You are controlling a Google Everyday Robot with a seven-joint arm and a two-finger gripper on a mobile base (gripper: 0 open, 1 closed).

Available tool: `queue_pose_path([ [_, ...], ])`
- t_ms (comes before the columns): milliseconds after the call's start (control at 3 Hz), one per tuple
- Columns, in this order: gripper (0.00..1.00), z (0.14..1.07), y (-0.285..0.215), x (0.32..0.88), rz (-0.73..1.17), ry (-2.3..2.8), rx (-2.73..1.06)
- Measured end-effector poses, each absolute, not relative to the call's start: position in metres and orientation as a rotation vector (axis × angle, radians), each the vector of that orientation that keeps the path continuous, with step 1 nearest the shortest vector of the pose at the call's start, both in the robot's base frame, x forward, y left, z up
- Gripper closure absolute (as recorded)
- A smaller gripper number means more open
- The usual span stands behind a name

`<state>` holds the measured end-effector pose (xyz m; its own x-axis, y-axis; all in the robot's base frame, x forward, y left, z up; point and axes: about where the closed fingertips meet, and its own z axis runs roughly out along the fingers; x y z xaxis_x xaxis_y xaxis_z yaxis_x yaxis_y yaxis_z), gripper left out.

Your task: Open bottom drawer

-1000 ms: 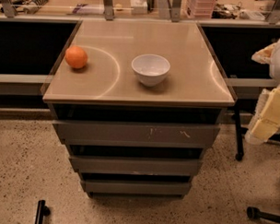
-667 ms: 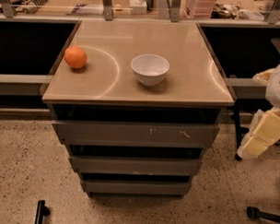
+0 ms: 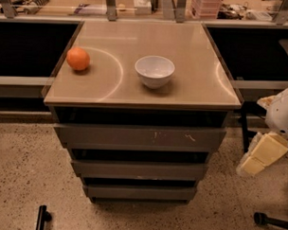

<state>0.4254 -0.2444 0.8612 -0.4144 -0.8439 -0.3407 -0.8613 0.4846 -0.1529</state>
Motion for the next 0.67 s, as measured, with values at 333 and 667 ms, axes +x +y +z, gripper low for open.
queue_pose_path([
  [333,0.00,0.866,-0.242,0.420,-0.001,2.361,-1.416],
  [667,0.00,0.863,-0.224,0.393,-0.042,2.368,-1.283],
])
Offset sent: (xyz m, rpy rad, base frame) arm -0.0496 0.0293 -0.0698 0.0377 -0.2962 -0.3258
